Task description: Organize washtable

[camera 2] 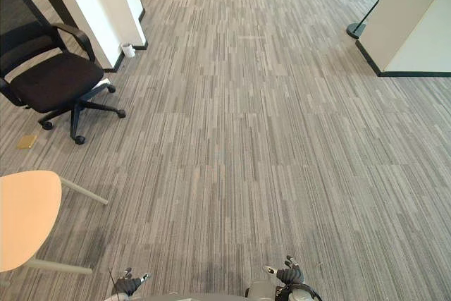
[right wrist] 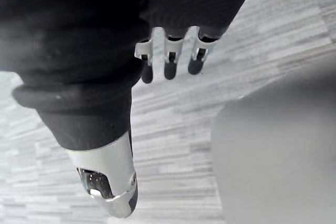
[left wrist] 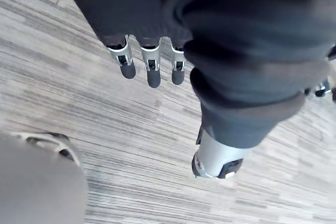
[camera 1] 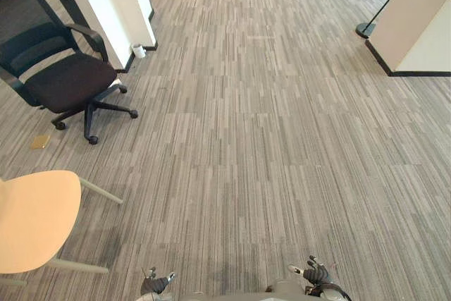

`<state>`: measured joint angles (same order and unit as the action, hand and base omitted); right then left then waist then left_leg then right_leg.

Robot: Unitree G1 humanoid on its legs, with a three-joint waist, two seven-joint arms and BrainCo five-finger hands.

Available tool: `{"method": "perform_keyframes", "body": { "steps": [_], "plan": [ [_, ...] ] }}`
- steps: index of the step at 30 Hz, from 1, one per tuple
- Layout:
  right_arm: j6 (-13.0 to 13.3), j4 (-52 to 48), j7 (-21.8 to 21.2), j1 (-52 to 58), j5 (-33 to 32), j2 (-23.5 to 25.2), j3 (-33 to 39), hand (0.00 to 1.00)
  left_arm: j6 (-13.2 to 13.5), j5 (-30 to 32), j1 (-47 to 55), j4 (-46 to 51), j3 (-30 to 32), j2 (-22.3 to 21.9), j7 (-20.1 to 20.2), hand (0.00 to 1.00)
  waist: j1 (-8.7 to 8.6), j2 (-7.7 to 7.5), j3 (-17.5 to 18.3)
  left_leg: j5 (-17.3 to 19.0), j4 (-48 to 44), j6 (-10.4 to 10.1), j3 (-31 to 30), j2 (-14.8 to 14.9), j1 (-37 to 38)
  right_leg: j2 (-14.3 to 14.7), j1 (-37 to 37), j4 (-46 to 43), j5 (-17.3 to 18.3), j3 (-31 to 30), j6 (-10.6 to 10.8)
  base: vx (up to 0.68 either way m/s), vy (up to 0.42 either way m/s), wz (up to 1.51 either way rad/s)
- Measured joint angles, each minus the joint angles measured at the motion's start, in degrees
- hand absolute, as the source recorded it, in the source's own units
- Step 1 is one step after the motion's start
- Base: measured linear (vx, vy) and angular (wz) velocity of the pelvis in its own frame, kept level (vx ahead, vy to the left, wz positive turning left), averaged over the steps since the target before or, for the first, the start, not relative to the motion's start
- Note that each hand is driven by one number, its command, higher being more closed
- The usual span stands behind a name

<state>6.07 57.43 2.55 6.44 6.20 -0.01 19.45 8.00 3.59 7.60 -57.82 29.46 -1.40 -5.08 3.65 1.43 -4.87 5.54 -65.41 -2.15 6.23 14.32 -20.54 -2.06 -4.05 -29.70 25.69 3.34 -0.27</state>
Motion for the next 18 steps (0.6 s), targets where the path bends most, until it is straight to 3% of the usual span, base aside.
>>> {"method": "perform_keyframes", "body": {
  "steps": [2, 3, 6, 7, 8, 10, 11, 12, 13, 15, 16, 17, 18],
  "plan": [
    [-0.5, 0.3, 0.0, -0.4, 0.3, -1.1, -1.8, 0.00, 0.0, -0.3, 1.8, 0.0, -0.5, -0.3, 0.0, 0.00, 0.72, -0.22, 0.2, 6.1, 4.3, -2.3, 0.3, -3.0, -5.0, 0.0, 3.3, 4.5, 0.2, -0.4, -0.1, 0.28, -0.073, -0.08],
    [-0.5, 0.3, 0.0, -0.4, 0.6, -1.2, -2.3, 0.00, 0.0, -0.3, 2.5, 0.0, -0.7, -0.5, 0.0, 0.00, 0.76, -0.14, 0.1, 7.0, 7.1, -2.6, 0.5, -4.2, -6.1, -0.1, 4.1, 5.8, 0.1, -0.5, -0.2, 0.46, 0.005, -0.07],
    [-1.5, 0.4, 0.0, -1.2, 1.6, -0.9, -5.3, 0.00, -0.3, -0.7, 3.7, -0.1, -0.4, -1.5, -0.1, 0.00, 2.56, -0.23, 0.0, 7.0, 27.0, -2.6, -0.6, -9.3, -10.1, -0.5, 8.5, 12.0, 0.2, -1.7, -0.1, 0.53, 0.093, -0.39],
    [-1.5, 0.8, 0.0, -2.4, 1.7, -0.3, -6.0, 0.00, -0.3, -0.7, 3.7, -0.1, -0.4, -1.1, -0.1, 0.00, 4.22, -1.84, 0.5, 3.3, 30.4, -0.2, -0.7, -10.8, -10.8, -2.0, 10.3, 14.5, 1.1, -3.5, 1.2, 0.46, 0.155, -0.65],
    [-1.5, 0.8, 0.0, -2.0, 1.7, 0.7, -6.1, 0.00, -0.2, -0.7, 3.7, -0.1, -0.4, 0.0, 0.0, 0.00, 4.79, -3.65, 1.4, 4.8, 29.4, 1.4, 0.6, -11.8, -10.4, -3.3, 11.2, 15.2, 1.1, -4.3, 2.3, 0.69, 0.174, -0.65],
    [-1.0, 0.5, -0.4, -2.6, 1.8, 2.8, -6.3, 0.00, -0.2, -0.7, 2.0, -0.3, 0.9, 1.1, -0.1, 0.00, 4.88, -6.87, 1.0, 8.5, 24.9, 4.4, 2.6, -13.5, -7.8, -6.1, 9.7, 3.4, -0.6, -8.2, 4.8, 0.77, 0.181, -0.19],
    [-1.0, 0.5, -0.4, -2.6, 1.8, 3.2, -6.2, 0.00, -0.2, -0.7, 1.5, -0.3, 0.5, 1.5, -0.1, 0.00, 4.96, -7.45, 0.6, 8.6, 22.8, 4.4, 2.8, -13.6, -6.6, -6.0, 8.2, -2.5, -2.9, -9.2, 4.7, 0.69, 0.215, -0.10],
    [-0.9, 0.5, -0.5, -2.5, 1.9, 3.9, -5.9, 0.00, -0.3, -0.7, 1.3, -1.0, 0.2, 2.1, 0.1, 0.00, 5.09, -7.65, 0.1, 9.0, 18.2, 5.0, 3.3, -14.1, -4.0, -4.9, 5.0, -16.7, -13.0, -9.6, 4.5, 0.61, 0.197, -0.18],
    [-0.6, 0.6, -0.8, -0.7, 2.1, 3.9, -6.6, 0.00, -0.4, -0.7, 1.8, -0.8, -0.3, 3.0, 0.0, 0.00, 4.45, -8.37, 1.1, 14.3, 25.9, 5.9, 2.1, -15.6, 4.7, -6.2, 0.6, -30.0, -22.4, -9.7, 6.3, 0.66, 0.147, -0.09],
    [0.2, 0.3, -1.4, 0.0, 2.4, 2.7, -6.5, 0.00, -0.8, -0.1, 0.9, -0.6, -2.5, 3.2, -0.1, 0.00, 3.23, -7.42, 1.0, 19.0, 30.3, 6.2, -0.3, -16.3, 12.1, -4.8, -5.9, -43.5, -20.3, -7.9, 7.2, 0.84, 0.063, 0.06],
    [0.2, -0.7, -1.6, 0.3, 2.4, 1.7, -6.2, 0.00, -1.1, -0.1, 0.0, -0.8, -3.4, 3.3, 0.0, 0.00, 2.86, -6.35, 0.7, 19.4, 34.4, 6.5, -1.7, -15.7, 18.6, -3.4, -13.1, -48.2, -17.2, -5.5, 4.6, 0.88, 0.034, -0.03],
    [0.3, -1.2, -1.6, 0.5, 2.5, 1.0, -5.8, 0.00, -1.3, -0.1, -0.2, -0.8, -3.8, 2.8, 0.0, 0.00, 2.34, -5.24, 0.6, 19.4, 36.5, 6.6, -2.0, -14.7, 21.3, -2.7, -15.9, -48.3, -16.1, -3.7, 3.5, 0.71, 0.004, -0.05],
    [0.7, -3.7, -1.8, 0.6, 1.6, 0.4, -4.9, 0.00, -1.3, -0.1, -0.8, -0.8, -4.1, 1.7, 0.0, 0.00, 0.99, -3.14, 0.3, 19.4, 40.6, 6.6, -3.7, -12.8, 26.4, -2.0, -21.5, -46.9, -13.6, -0.2, 2.8, 0.60, -0.017, 0.33]
  ]
}}
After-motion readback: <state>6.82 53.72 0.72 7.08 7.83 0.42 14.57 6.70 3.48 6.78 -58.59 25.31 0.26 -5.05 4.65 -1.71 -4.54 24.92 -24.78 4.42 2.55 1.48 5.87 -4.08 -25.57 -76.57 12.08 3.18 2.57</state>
